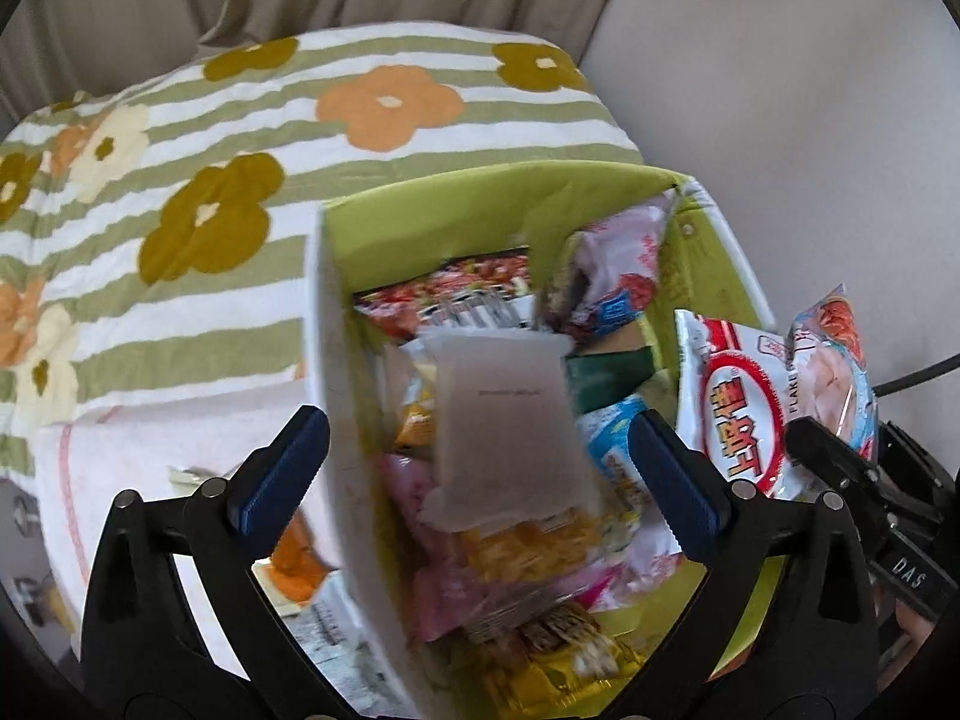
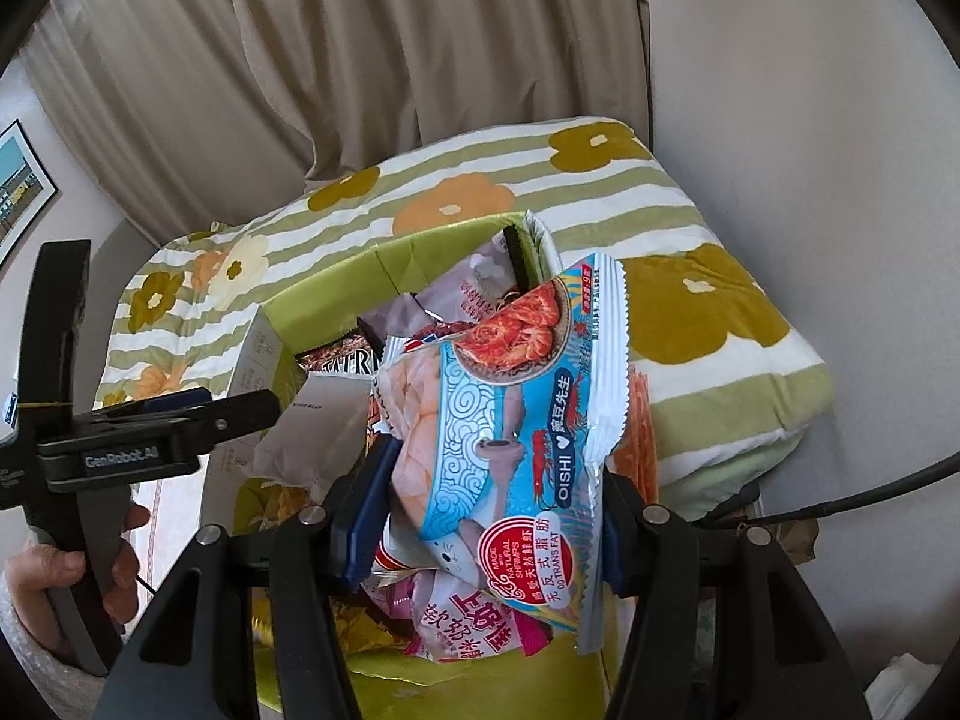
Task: Organize snacks
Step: 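Carry both packets over the box and open both tools to drop them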
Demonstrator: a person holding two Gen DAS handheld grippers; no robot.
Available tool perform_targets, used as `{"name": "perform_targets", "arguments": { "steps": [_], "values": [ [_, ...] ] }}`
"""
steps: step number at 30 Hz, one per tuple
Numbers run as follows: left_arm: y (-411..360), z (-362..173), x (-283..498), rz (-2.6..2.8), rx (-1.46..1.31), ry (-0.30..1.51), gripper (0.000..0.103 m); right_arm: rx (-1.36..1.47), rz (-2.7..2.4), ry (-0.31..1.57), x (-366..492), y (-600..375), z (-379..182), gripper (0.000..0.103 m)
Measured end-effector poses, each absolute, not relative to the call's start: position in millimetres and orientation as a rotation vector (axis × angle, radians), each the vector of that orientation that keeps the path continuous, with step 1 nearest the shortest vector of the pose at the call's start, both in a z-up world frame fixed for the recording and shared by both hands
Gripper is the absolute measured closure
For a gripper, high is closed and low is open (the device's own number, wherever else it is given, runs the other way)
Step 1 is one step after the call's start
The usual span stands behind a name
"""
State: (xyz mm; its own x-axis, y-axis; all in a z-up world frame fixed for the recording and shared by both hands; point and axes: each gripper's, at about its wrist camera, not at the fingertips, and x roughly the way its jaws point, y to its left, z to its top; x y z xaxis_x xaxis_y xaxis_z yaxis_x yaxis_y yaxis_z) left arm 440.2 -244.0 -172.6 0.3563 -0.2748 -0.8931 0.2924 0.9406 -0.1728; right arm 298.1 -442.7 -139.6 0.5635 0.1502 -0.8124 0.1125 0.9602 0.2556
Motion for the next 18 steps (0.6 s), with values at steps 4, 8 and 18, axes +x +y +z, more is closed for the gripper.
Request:
{"name": "perform_targets", "arguments": {
  "steps": [4,8,18],
  "values": [
    [-223,-170,427,-0.367,0.002,1.121,0.003,0.302,0.045,0.977,301,-438,-137,0.050],
    [-208,-171,417,-0.356,-0.010,1.121,0.003,0.290,0.065,0.988,309,-430,-137,0.050],
    [-181,-164,393,-0.325,-0.029,1.095,0.003,0.293,0.096,1.016,332,-418,-142,0.040]
  ]
}}
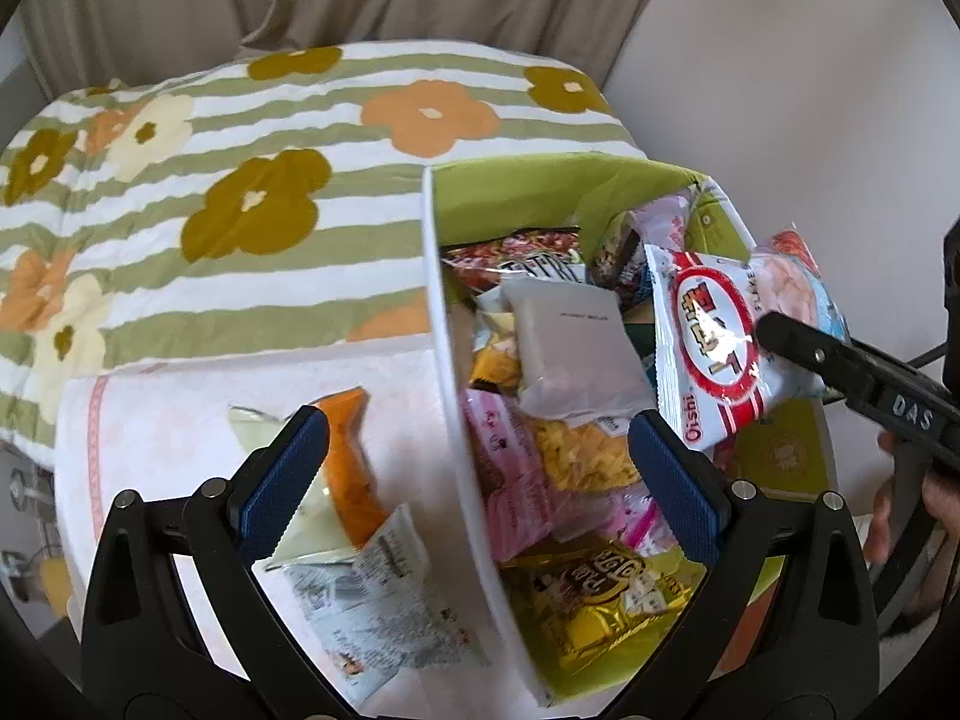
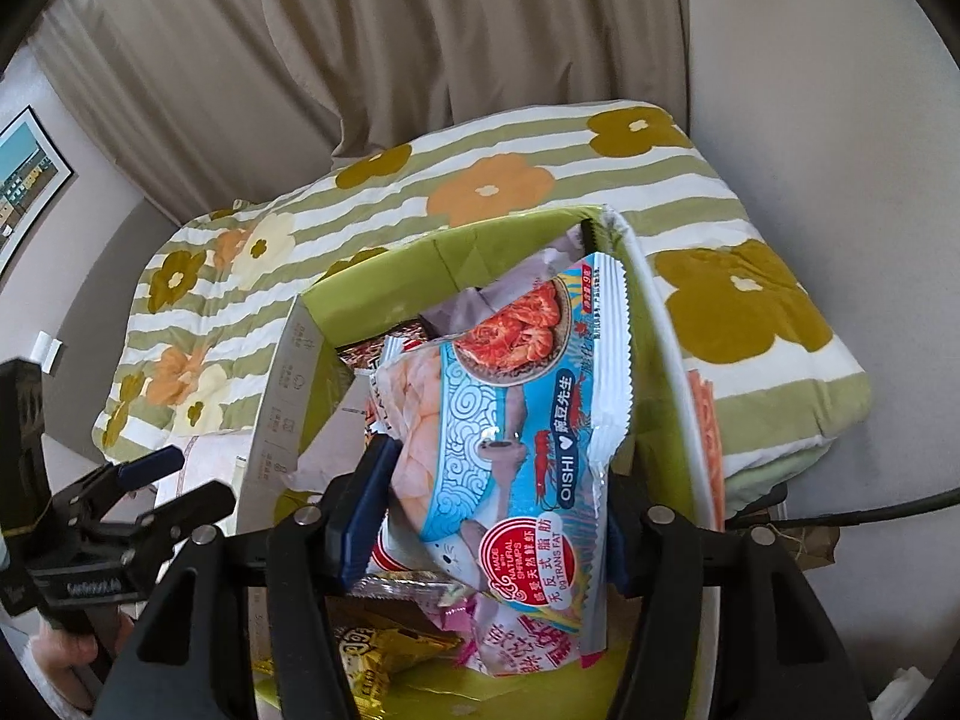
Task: Organize snacks
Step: 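Carry both packets over the box and open both tools to drop them, then move both tools back toward the two remaining bags on the table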
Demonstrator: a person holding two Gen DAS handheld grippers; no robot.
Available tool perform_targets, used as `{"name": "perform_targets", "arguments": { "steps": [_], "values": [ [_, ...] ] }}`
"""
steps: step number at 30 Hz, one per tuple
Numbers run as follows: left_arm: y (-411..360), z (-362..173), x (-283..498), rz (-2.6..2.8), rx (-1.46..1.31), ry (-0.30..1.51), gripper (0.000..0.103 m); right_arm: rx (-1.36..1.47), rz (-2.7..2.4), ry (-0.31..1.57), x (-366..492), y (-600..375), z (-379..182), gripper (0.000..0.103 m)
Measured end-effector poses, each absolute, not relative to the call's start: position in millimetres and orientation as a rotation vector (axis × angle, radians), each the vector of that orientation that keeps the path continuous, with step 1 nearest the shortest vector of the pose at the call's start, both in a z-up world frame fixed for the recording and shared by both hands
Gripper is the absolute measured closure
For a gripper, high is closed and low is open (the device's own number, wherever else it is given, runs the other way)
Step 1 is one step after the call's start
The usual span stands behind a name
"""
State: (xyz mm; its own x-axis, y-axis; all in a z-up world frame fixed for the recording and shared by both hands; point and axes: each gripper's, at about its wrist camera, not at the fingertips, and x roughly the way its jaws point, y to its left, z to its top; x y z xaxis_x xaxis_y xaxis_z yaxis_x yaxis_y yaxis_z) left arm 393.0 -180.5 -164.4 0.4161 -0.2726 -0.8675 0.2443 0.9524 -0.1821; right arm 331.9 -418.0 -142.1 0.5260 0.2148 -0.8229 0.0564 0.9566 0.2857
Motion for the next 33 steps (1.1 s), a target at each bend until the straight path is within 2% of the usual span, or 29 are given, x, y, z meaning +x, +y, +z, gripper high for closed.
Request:
{"name": "perform_targets", "arguments": {
  "steps": [2,4,13,25,33],
  "values": [
    [-175,-164,388,-0.308,-0.028,1.093,0.003,0.270,0.072,1.034,335,-416,-145,0.007],
    [-171,-164,383,-0.298,-0.033,1.096,0.003,0.209,0.046,1.021,330,-410,-144,0.002],
    [-154,-163,346,-0.243,-0.055,1.096,0.003,0.170,0.102,0.976,289,-403,-138,0.001],
    [-135,-114,287,-0.169,-0.079,0.966,0.003,0.124,0.216,0.873,254,-383,-92,0.001],
    [-70,-99,244,-0.068,-0.159,0.910,0.003,0.117,0.299,0.841,238,-351,-83,0.001]
  ]
}}
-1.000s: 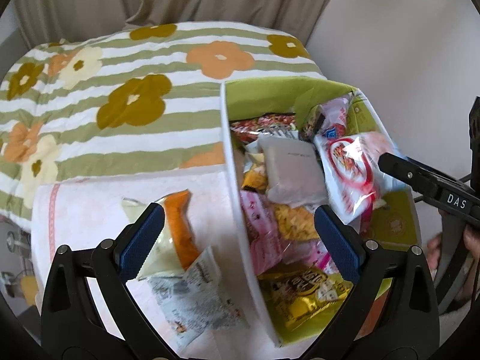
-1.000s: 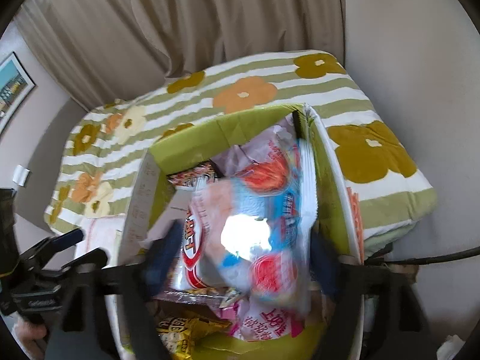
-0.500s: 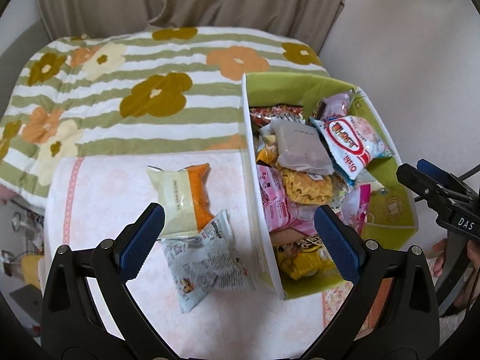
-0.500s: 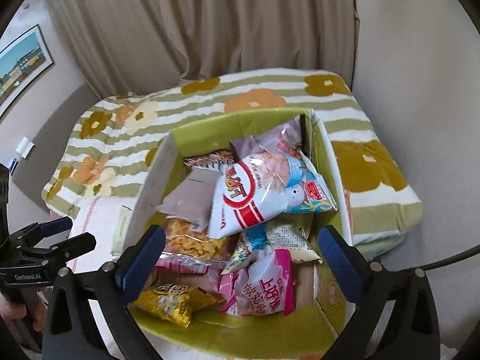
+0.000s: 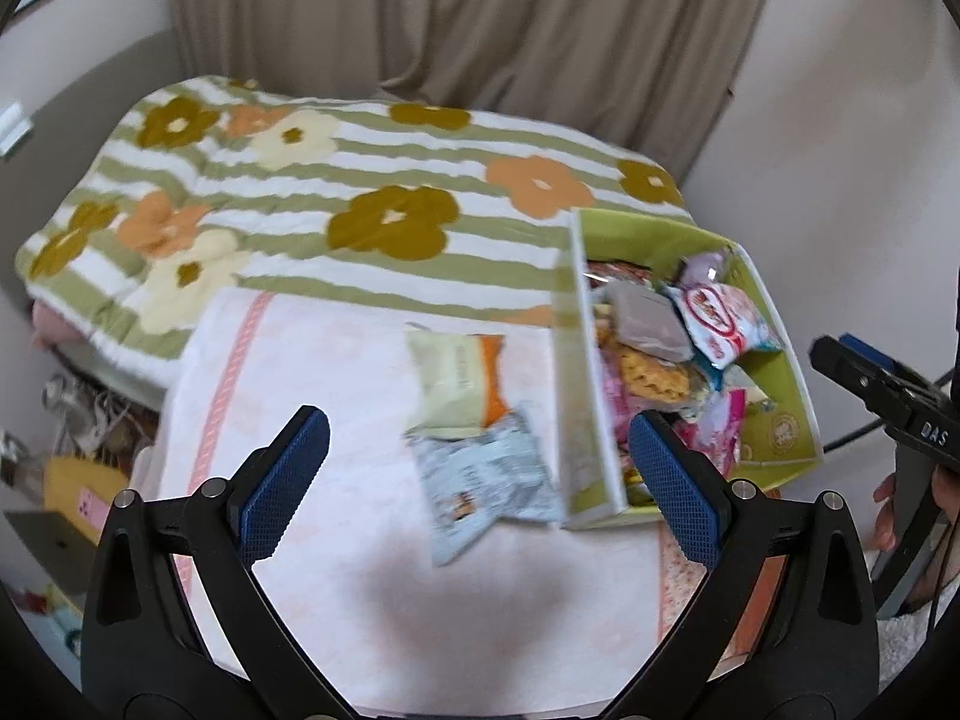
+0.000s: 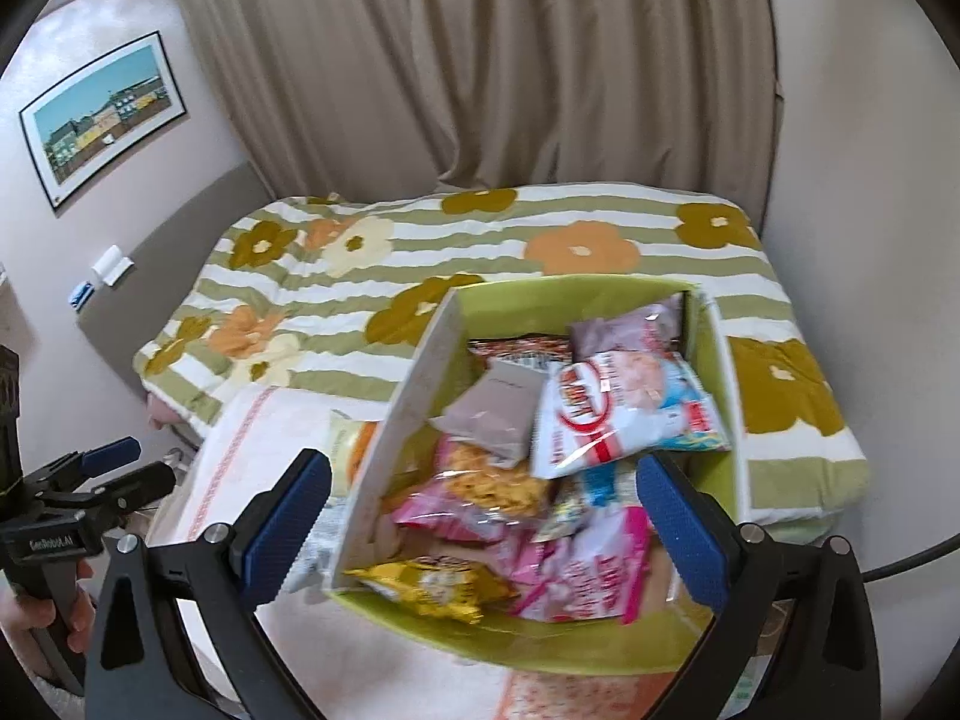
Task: Organize snacks
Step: 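Move both tools back toward the two remaining bags on the table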
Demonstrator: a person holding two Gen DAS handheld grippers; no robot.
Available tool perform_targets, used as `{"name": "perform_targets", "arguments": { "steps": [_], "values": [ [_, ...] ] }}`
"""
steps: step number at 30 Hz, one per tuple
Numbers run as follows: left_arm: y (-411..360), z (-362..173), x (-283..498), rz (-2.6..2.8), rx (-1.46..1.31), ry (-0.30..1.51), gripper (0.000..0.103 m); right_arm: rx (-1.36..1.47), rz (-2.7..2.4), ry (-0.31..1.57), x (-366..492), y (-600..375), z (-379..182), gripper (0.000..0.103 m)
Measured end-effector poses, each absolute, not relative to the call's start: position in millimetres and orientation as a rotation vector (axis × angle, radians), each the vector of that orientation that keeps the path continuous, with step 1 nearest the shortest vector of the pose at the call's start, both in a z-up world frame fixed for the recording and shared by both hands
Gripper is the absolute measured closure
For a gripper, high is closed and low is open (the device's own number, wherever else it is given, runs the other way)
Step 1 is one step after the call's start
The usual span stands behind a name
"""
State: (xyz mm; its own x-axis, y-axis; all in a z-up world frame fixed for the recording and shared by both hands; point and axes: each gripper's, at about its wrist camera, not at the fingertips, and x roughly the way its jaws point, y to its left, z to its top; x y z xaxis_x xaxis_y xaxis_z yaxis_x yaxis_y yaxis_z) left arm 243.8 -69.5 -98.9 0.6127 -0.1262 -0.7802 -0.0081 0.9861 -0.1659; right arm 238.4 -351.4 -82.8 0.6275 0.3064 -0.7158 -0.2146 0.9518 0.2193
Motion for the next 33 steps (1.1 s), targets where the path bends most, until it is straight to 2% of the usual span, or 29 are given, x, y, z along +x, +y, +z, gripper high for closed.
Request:
{"name": "perform_targets", "arguments": {
  "steps": [9,16,26,33],
  "values": [
    [6,-108,235,-0.059,-0.184,0.911,0.003,0.084,0.290,0.806,212,-296,-79,0.001],
    [46,-116,251,-0.164,-0.169,0.969,0.003,0.135,0.226,0.871,203,-236,-95,0.001],
    [74,-131,292,-0.311,-0.063,1.028,0.003,0.270,0.061,0.923,187,-187,-133,0.001],
    [62,-170,332,-0.416,0.024,1.101,0.003,0.410,-0.072,0.953,170,-172,-172,0.001]
  ]
}}
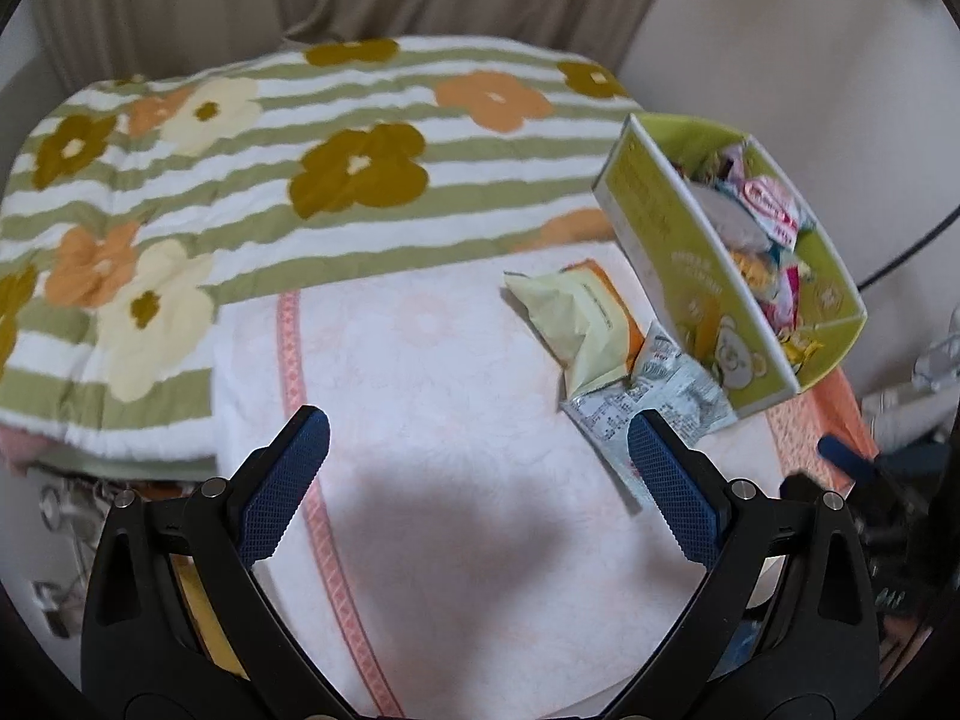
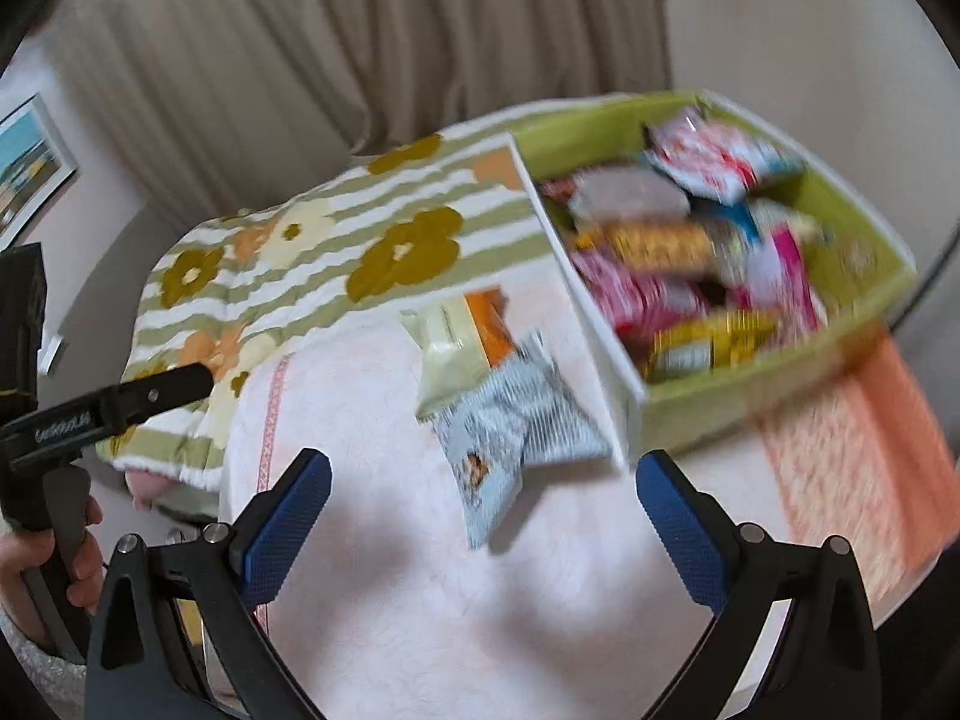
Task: Organize snacks
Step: 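Move both tools back toward the two remaining bags on the table, then grasp the cream-orange bag with the left tool while the right tool grasps the white printed bag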
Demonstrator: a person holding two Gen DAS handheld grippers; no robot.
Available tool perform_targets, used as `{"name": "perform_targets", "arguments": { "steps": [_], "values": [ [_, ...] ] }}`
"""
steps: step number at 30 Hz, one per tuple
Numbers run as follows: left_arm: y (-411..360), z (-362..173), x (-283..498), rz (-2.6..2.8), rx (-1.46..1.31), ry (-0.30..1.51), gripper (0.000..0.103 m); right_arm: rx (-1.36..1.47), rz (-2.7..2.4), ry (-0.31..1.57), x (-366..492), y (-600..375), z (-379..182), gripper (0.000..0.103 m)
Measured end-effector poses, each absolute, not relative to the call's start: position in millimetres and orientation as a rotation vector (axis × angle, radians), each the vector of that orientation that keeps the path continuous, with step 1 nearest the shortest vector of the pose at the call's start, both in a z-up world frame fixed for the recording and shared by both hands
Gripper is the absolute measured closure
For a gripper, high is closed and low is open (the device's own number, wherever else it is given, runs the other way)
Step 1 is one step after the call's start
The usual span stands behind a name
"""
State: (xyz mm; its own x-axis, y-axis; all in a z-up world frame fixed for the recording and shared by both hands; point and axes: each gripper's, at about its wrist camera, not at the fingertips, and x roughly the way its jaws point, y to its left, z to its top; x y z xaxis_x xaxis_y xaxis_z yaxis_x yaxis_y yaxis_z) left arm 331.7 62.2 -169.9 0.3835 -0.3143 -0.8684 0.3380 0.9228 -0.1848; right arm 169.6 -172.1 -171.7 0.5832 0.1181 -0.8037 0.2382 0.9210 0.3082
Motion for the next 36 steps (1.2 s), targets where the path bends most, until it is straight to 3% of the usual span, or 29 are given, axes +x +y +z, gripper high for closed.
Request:
{"name": "perform_targets", "arguments": {
  "steps": [13,29,32,34,36],
  "values": [
    [-31,-262,424,-0.548,-0.057,1.291,0.004,0.665,-0.176,0.952,185,-171,-260,0.001],
    [-102,-319,449,-0.510,0.077,1.386,0.004,0.711,-0.267,0.905,204,-188,-276,0.001],
    [-104,-317,449,-0.521,0.108,1.362,0.009,0.725,-0.254,0.910,209,-190,-280,0.001],
    [-105,-315,448,-0.551,0.120,1.349,0.018,0.722,-0.239,0.913,214,-188,-282,0.001],
    [-106,-314,447,-0.570,0.137,1.333,0.019,0.719,-0.234,0.913,218,-188,-282,0.001]
  ]
}}
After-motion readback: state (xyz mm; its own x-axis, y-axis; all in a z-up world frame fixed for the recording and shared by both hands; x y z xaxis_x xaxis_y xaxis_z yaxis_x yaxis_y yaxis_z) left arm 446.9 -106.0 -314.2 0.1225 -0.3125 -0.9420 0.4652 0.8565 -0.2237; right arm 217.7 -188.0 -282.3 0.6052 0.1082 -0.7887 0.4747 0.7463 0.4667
